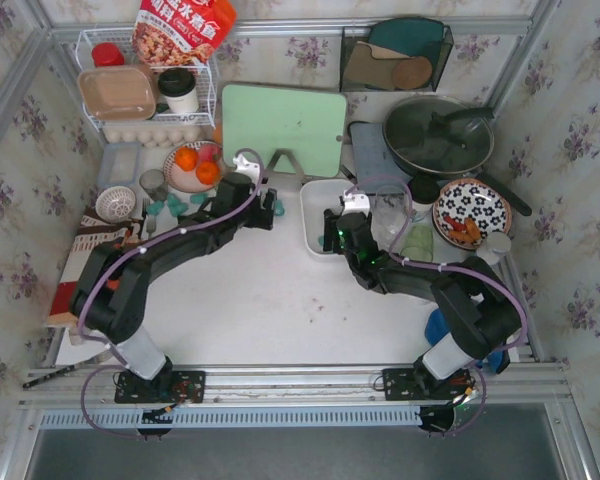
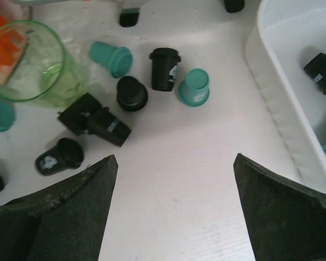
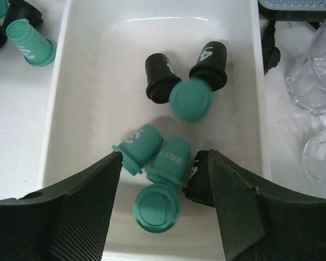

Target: Mix the coffee capsules in the storage basket

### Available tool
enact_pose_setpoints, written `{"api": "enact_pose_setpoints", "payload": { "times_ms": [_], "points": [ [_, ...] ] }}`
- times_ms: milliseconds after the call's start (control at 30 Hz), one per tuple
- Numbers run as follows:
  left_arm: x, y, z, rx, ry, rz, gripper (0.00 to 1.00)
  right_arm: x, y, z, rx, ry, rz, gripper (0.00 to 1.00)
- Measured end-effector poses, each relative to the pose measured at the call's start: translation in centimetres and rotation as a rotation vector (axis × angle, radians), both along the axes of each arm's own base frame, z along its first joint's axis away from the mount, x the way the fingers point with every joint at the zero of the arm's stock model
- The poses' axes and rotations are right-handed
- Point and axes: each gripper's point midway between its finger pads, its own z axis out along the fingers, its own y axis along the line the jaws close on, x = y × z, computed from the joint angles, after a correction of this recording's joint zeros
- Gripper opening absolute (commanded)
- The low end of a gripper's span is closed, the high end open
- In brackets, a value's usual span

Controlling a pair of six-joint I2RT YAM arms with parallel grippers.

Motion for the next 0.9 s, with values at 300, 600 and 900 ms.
{"api": "enact_pose_setpoints", "payload": {
  "times_ms": [300, 600, 900],
  "points": [
    [3.3, -4.0, -3.8, -0.013, 0.152, -0.059, 0.73, -0.5, -0.1, 1.3, 0.017, -0.021, 0.014, 0.72],
    [5.2, -5.8, -7.3, 0.015, 0.240, -0.086, 0.63, -0.9, 0.6, 2.1, 0.052, -0.027, 0.056, 0.72],
    [6.6, -6.1, -8.4, 0.065, 0.251, -0.096, 0.51, -1.1, 1.2, 2.4, 0.075, -0.025, 0.084, 0.71]
  ]
}}
